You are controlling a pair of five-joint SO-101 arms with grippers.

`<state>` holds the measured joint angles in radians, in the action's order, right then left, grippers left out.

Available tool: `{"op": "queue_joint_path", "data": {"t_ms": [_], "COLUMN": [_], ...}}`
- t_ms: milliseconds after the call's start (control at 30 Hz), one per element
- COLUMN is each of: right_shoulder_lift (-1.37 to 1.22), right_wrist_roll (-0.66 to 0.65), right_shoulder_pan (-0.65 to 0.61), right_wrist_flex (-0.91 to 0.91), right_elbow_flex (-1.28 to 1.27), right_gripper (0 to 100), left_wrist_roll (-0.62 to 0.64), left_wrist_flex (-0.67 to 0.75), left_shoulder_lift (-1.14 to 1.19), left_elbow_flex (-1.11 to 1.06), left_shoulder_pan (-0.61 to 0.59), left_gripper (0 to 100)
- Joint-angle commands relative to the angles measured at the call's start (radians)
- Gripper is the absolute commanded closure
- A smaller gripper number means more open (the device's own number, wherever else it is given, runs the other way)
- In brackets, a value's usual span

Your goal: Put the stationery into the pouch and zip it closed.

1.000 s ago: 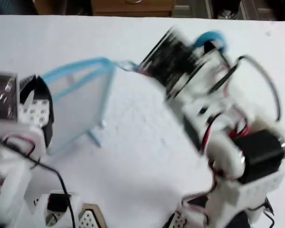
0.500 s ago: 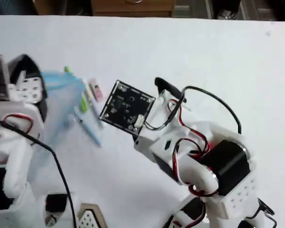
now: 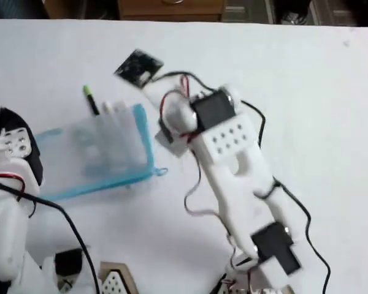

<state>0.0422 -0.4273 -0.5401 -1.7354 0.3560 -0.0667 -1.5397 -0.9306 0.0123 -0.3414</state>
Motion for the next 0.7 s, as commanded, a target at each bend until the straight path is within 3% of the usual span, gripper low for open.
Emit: {"op": "queue_joint_path", "data": {"t_ms": [0,100,200,267,400,500,667], "right_shoulder_lift": [-0.047,-0.085,-0.108,-0.113,-0.071,0.005,0.105], "right_wrist_roll": [0.012,0.012,0.005,-0.002,-0.147,-0.189,-0.25], "right_shoulder_pan": [0.088,0.154,0.18,0.177,0.148,0.11,0.002], "right_wrist_flex": [0.004,0.001,-0.016,-0.025,0.024,0.185,0.541], "right_elbow_flex": [0.068,0.054,-0.023,-0.097,-0.269,-0.442,-0.789], "right_gripper": [65.4,65.5,66.6,71.1,82.0,81.0,70.9], "left_wrist_roll": [0.0,0.003,0.009,0.009,0.009,0.009,0.005], "left_wrist_flex": [0.041,0.173,0.278,0.304,0.307,0.302,0.293], "left_shoulder_lift": [0.008,0.01,0.035,0.088,0.239,0.367,0.492], "left_elbow_flex": [-0.098,-0.256,-0.351,-0.361,-0.336,-0.307,-0.275], "left_shoulder_pan": [-0.007,-0.004,-0.001,-0.008,-0.099,-0.185,-0.305], "left_gripper": [98,97,90,87,86,86,86]}}
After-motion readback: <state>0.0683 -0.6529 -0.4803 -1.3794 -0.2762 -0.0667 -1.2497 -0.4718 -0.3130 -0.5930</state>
